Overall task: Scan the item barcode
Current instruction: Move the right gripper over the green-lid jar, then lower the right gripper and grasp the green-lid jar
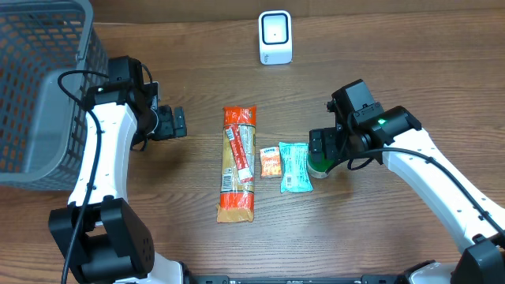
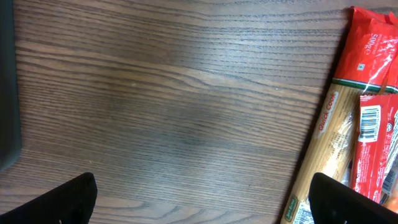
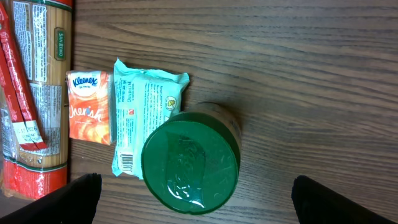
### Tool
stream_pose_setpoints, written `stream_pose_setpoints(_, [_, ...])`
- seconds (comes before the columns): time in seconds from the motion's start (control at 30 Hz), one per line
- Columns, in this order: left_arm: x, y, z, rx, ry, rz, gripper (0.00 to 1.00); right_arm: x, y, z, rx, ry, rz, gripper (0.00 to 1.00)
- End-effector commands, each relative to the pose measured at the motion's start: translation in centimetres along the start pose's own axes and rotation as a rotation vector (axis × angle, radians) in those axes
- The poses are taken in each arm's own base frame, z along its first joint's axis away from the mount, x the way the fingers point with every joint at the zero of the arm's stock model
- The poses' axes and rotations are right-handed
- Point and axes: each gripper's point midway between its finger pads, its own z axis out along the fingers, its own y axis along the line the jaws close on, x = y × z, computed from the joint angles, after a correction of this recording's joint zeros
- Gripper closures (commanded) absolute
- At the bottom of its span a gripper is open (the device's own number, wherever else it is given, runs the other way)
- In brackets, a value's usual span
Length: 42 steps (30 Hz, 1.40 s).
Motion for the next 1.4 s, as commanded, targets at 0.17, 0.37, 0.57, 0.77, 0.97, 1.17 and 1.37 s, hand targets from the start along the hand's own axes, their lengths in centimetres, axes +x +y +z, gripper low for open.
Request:
stream_pose_setpoints(0.17, [-0.6, -0.3, -1.1, 0.012, -0.037, 0.028, 0.00, -0.5, 1.4, -0.5, -0.065, -0.003, -0.003, 0.00])
stream_pose_setpoints(0.37, [-0.6, -0.3, -1.1, 0.012, -0.037, 0.028, 0.00, -0.4, 1.1, -0.7, -0.042, 0.001, -0.002, 0.00])
stream_pose_setpoints(0.57, [-0.6, -0.3, -1.1, 0.012, -0.037, 0.028, 0.00, 0.0, 0.9, 0.1, -0.030, 0.030, -0.003, 0.00])
stream_pose_setpoints(0.77, [-0.6, -0.3, -1.1, 0.012, -0.037, 0.028, 0.00, 1.0, 1.5, 2.1, -0.009, 0.089, -0.038, 0.00])
stream_pose_setpoints(0.97, [-0.6, -0.3, -1.1, 0.012, -0.037, 0.028, 0.00, 1.5, 0.4, 3.9, 0.156, 0.092, -0.105, 0.00])
stream_pose_setpoints(1.17, [-0.6, -0.3, -1.1, 0.012, -0.037, 0.028, 0.00, 1.0, -0.2, 3.9, 0.196, 0.072, -0.100, 0.00])
stream_pose_setpoints(1.37, [-0.6, -0.3, -1.1, 0.012, -0.037, 0.028, 0.00, 0.7, -0.7, 3.8, 0.228, 0.057, -0.102, 0.00])
